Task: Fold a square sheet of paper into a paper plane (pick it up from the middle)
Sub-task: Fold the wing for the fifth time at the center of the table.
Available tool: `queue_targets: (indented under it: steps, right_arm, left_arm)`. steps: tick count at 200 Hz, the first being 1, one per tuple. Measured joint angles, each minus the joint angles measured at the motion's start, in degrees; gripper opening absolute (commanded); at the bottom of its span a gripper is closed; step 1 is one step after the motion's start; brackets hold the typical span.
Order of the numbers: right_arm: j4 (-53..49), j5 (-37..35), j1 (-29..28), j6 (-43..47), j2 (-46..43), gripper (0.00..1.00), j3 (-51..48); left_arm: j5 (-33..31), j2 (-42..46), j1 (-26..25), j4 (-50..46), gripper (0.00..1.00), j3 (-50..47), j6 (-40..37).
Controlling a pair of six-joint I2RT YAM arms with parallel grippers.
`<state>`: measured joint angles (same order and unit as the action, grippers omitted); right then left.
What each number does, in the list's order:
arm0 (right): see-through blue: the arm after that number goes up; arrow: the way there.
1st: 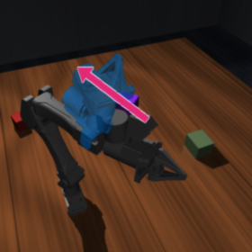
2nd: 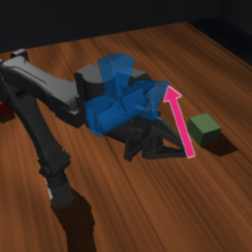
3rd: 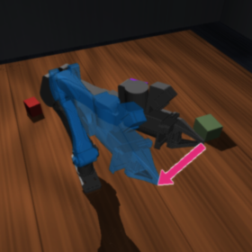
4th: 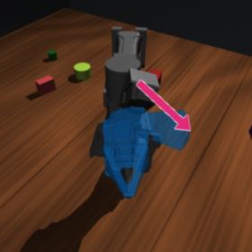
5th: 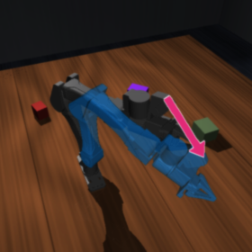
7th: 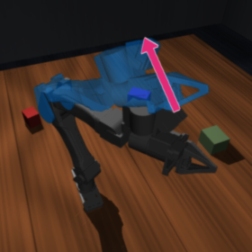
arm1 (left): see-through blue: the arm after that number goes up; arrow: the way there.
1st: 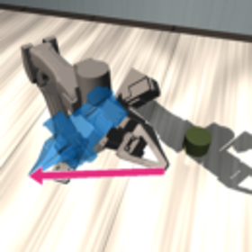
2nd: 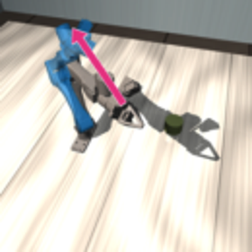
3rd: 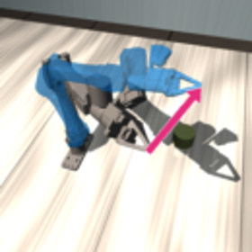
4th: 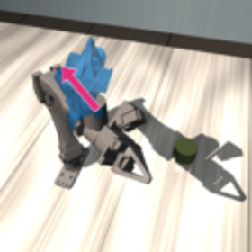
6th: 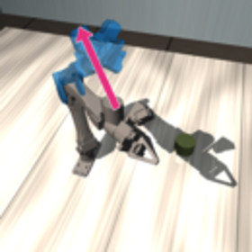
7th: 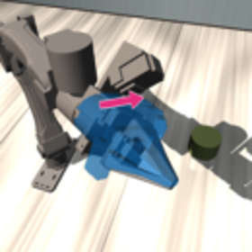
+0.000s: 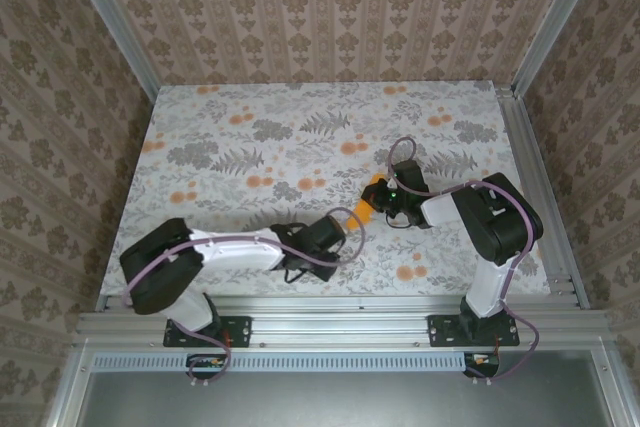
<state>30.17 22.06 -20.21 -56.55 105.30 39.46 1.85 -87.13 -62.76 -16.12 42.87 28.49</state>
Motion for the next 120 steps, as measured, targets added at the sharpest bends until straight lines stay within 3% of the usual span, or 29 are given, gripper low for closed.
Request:
queue_targets:
  steps: [37,64,120]
  right_arm:
    - [0.1,1.7,0.3,0.4,0.0,0.08,-0.1]
    - [0.0,2.7,0.6,0.4,0.0,0.17,-0.1]
    - [-9.1,5.9,2.8,2.1,-10.0,0.36,-0.3]
  left_arm:
    - [6.1,5.5,8.9,-1.7,0.19,2.2,-1.6]
    - [8.3,5.8,10.5,-1.0,0.23,4.2,-2.8]
    - [11.1,-3.5,15.9,-1.1,0.34,16.7,-9.6]
